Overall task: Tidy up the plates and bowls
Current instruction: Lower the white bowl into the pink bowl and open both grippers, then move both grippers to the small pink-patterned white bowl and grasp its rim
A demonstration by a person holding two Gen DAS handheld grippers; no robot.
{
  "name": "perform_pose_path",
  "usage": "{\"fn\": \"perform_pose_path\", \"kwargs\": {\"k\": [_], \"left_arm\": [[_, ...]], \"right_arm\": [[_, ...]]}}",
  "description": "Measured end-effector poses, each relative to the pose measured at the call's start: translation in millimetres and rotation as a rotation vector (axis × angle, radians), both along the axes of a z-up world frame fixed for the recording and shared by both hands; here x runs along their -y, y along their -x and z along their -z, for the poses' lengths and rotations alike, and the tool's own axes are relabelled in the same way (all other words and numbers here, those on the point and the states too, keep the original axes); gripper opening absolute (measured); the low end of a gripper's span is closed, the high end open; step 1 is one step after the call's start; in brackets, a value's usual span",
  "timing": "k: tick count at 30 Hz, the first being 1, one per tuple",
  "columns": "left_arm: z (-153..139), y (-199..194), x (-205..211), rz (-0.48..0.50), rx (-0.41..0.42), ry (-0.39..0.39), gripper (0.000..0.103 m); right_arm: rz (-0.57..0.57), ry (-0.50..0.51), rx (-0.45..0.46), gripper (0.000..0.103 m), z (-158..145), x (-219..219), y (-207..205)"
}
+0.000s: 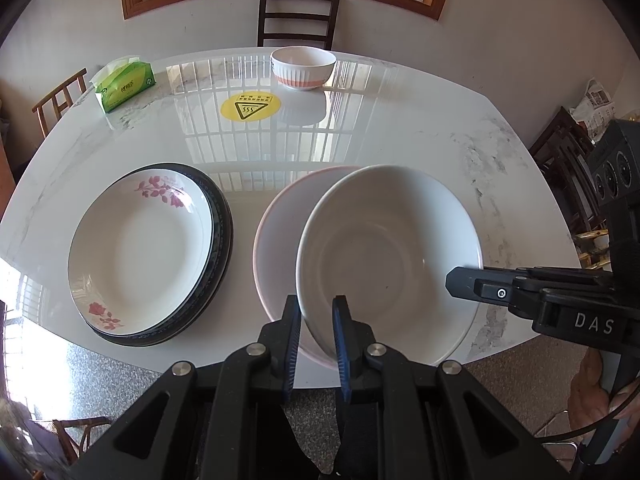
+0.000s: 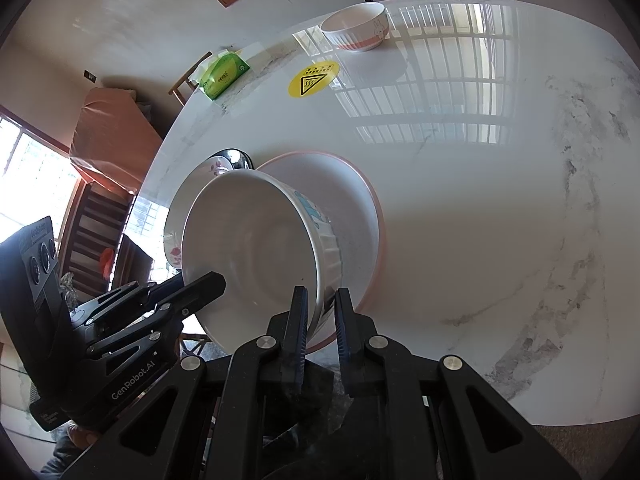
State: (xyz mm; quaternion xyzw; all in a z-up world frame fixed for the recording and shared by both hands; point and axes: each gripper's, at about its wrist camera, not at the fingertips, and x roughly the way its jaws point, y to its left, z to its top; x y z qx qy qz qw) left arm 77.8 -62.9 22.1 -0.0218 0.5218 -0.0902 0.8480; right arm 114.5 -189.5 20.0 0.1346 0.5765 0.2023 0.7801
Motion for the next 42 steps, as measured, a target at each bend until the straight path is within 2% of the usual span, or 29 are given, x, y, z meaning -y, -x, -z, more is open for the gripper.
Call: {"fn": "perform_pose_path", "kwargs": {"k": [25,30,34,39,42], "left_arm": [[8.1,-7.9,1.5,-0.004,-0.025,-0.012,0.017],[3.7,-8.9,2.9,-0.005,0.002,-0.033,0.029],[-5.7,-8.5,1.5,-0.01,0.039,-0.038,0.031],[-11.9,-13.0,-8.2,-0.036,0.051,-0.009,0.035],[-15.3,-17.0,-13.7,-0.05,0.063,-0.027,0.035]], "right_arm": [[0.003,0.0,-0.006,0.014,4.2,0.7,-3.4],[0.006,0.003,-0.006,0.014,5.7,2.5,-4.3],[0.007,0.004,0.0,0.016,5.4,2.6,-6.4],[0.024,-0.008,0.049,0.016,-5.6,8.0,-6.6],[0.038,0.008,0.117,0.016,-18.4,15.2,-6.4]]}}
